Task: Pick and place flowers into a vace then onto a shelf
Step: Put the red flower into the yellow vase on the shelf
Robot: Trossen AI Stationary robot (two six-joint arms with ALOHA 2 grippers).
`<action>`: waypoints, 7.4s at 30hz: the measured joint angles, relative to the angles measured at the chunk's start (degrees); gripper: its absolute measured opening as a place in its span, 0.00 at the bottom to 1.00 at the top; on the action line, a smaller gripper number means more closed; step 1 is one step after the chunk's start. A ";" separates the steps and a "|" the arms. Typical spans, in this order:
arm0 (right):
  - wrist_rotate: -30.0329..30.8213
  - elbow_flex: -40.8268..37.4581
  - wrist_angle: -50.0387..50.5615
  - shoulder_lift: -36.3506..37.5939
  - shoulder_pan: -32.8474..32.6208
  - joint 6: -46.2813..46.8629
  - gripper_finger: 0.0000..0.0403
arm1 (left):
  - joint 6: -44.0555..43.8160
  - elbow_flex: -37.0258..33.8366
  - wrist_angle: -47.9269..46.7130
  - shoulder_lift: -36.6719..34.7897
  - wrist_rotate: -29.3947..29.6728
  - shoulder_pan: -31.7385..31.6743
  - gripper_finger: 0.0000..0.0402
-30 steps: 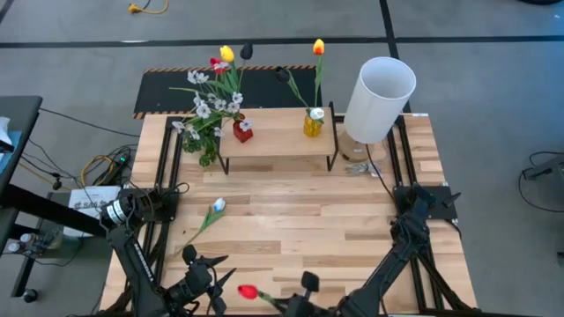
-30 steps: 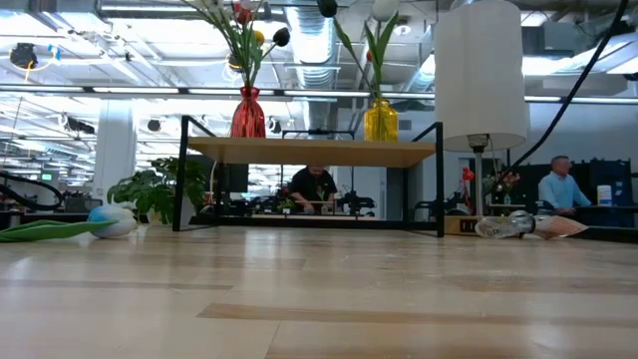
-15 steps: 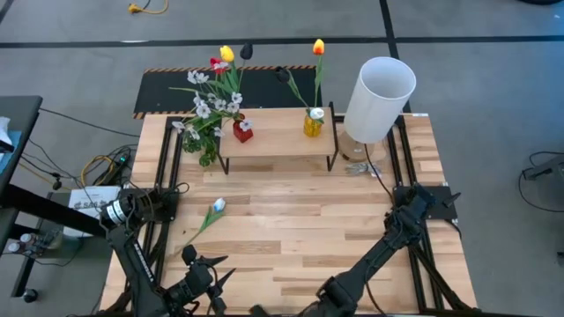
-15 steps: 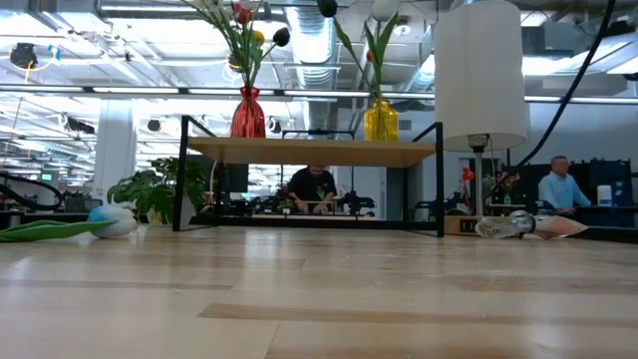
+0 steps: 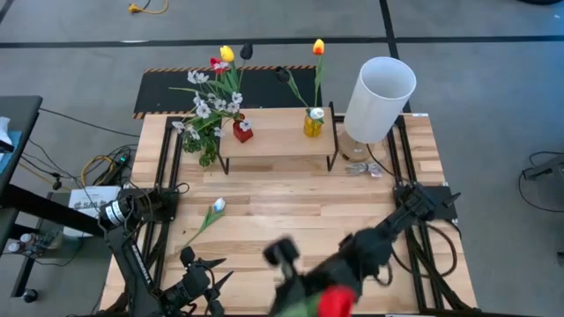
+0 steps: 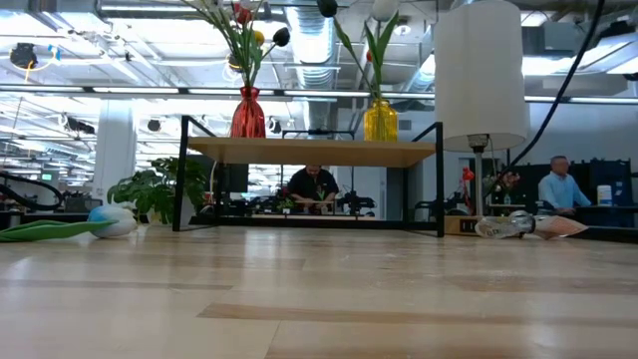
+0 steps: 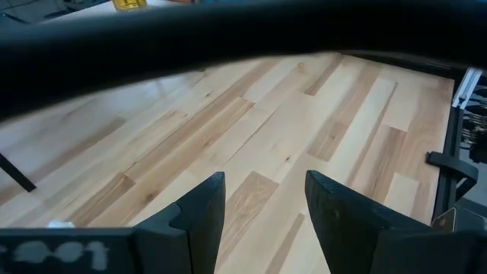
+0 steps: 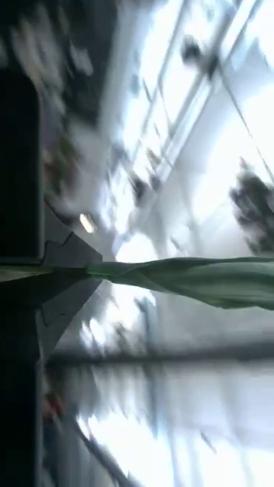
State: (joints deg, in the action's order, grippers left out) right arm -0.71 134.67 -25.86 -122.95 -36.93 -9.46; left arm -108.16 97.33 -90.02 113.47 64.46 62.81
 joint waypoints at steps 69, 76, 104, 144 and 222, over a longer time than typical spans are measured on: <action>71.45 -21.28 -55.40 16.43 5.98 -72.91 0.00 | -9.63 -12.28 5.66 0.04 8.14 0.20 0.43; 70.89 -29.25 -64.17 17.31 2.00 -81.40 0.00 | -9.68 -12.27 6.01 0.04 8.26 0.17 0.43; 71.72 -29.31 -59.72 18.18 33.89 -74.01 0.00 | -10.03 -12.26 2.60 0.00 11.33 -2.84 0.43; 90.77 -38.48 -35.09 17.70 42.17 -40.42 0.00 | -6.81 -12.26 3.96 0.00 10.65 -6.25 0.43; 90.70 -43.12 -34.57 17.63 41.18 -36.15 0.15 | -6.49 -12.23 3.96 0.00 9.80 -6.25 0.43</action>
State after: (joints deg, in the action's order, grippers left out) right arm 90.00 91.55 -60.42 -105.32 4.25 -45.60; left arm -114.65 85.10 -86.06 113.47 74.26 56.55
